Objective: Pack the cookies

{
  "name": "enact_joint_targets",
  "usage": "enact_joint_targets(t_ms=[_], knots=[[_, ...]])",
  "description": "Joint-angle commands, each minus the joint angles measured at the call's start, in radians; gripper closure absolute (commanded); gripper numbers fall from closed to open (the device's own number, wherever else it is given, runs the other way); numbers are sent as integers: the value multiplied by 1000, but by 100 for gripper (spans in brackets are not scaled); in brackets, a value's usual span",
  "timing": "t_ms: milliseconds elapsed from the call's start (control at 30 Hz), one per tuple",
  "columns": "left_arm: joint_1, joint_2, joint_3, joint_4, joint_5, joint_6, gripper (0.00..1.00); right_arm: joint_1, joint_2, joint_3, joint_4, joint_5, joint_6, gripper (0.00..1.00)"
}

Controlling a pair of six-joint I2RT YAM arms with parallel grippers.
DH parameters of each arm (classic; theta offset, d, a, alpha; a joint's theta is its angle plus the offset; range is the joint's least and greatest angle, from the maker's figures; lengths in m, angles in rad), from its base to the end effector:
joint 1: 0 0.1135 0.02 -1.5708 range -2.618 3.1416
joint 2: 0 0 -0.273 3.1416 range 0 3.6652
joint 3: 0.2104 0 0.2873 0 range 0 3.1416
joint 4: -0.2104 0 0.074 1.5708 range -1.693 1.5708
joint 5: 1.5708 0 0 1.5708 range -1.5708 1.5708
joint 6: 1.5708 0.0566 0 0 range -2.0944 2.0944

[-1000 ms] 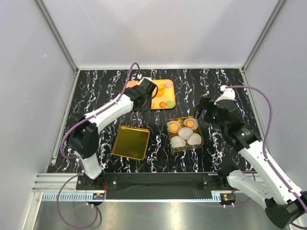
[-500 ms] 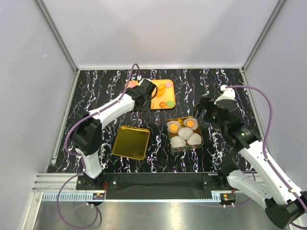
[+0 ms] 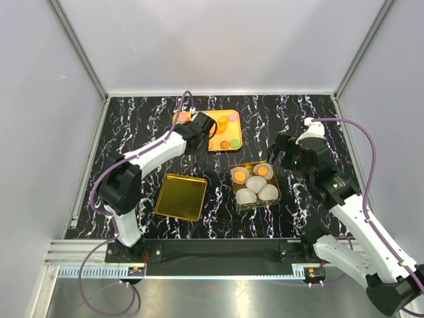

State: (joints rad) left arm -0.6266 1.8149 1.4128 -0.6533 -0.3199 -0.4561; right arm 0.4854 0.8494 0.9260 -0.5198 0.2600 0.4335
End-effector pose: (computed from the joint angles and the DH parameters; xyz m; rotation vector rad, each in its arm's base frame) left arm 0.3595 -0.2383 0.2125 0.1087 2.5404 0.0062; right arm 0.2116 0.0951 0.3446 0.1137 2.0099 0.3274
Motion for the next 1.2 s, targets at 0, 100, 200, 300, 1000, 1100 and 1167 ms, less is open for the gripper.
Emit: enact_joint_targets(t_ms=[0, 100, 200, 300, 1000, 1100, 1167], knots=[[5, -58, -2, 53, 13, 4, 52, 2, -1, -1, 38, -4, -10, 0], [5, -68, -6, 55, 18, 0, 52, 4, -4, 0, 35, -5, -10, 0], [5, -74, -6, 55, 15, 0, 52, 4, -4, 0, 35, -4, -10, 0], [5, -74, -5, 47, 13, 2, 51, 2, -3, -1, 38, -5, -10, 0], [7, -29, 23, 38, 15, 11, 53, 2, -6, -13, 40, -1, -10, 0], [7, -26, 28, 40, 16, 11, 54, 4, -7, -13, 40, -1, -13, 0], [7, -23, 32, 40, 15, 14, 54, 4, -9, -12, 38, 2, -13, 0]])
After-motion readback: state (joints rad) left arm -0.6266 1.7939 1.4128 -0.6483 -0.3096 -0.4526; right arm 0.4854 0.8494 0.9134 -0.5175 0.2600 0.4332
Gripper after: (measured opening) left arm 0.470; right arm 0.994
